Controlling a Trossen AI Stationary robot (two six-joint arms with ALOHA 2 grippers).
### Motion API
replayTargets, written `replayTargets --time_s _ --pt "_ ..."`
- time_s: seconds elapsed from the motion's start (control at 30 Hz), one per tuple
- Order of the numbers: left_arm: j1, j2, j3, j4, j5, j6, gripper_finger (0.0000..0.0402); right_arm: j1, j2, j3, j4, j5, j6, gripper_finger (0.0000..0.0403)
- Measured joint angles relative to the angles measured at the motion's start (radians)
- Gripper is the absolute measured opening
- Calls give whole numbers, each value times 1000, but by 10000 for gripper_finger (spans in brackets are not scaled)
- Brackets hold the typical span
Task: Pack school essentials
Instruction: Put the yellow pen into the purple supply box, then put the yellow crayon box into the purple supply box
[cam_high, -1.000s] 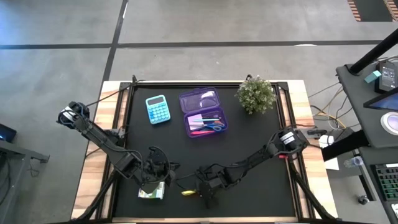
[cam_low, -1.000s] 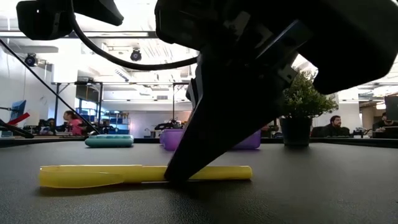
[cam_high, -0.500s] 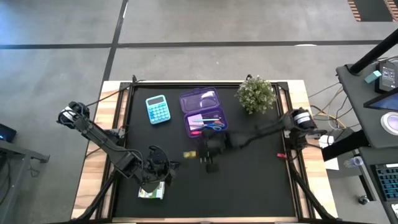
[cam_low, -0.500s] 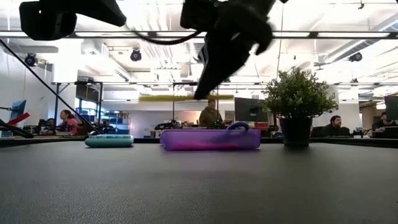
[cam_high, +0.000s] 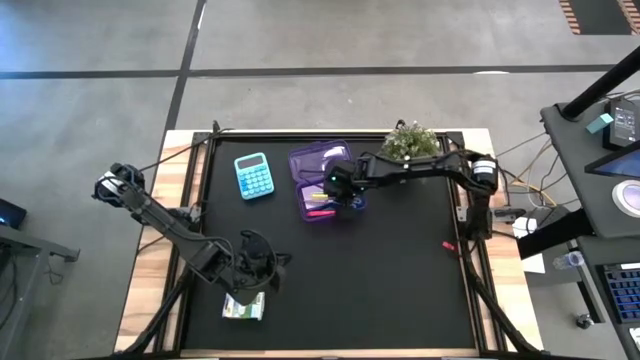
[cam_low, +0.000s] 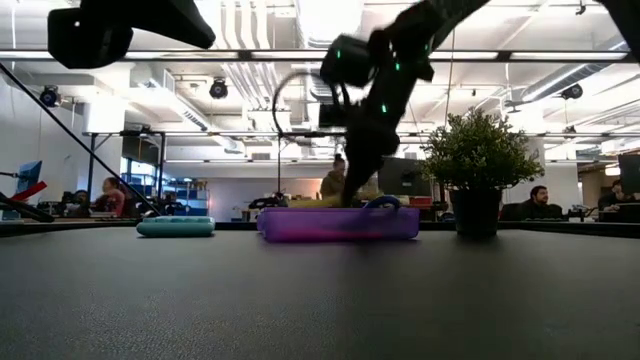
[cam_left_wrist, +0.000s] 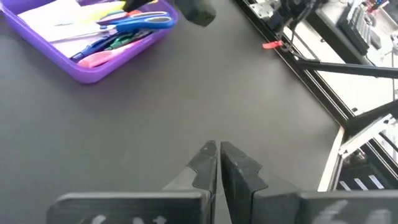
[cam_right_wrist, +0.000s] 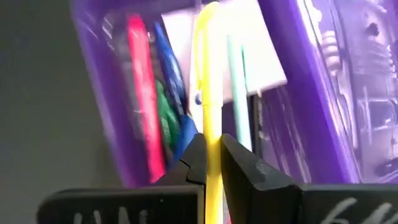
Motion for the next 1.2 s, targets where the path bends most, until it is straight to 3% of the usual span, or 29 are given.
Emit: replayTargets --time_s 0.27,0.57,0.7,0.87,0.93,1.1,1.2 --pt "13 10 -1 -9 44 -48 19 -64 19 -42 56 0 -16 72" --pt "13 10 -1 -35 187 -49 124 -84 5 -10 23 0 -13 164" --pt "35 9 -1 -178 191 -146 149 -83 -8 24 40 0 -25 180" --pt "135 4 -1 -431 173 -386 150 -84 -8 57 61 -1 0 179" --pt "165 4 -1 -440 202 -398 150 -84 -8 66 34 -45 12 178" --pt "168 5 -1 -295 409 -249 150 -60 -9 67 33 -326 120 181" --pt "132 5 9 -209 453 -179 150 -16 -10 67 38 -348 152 182"
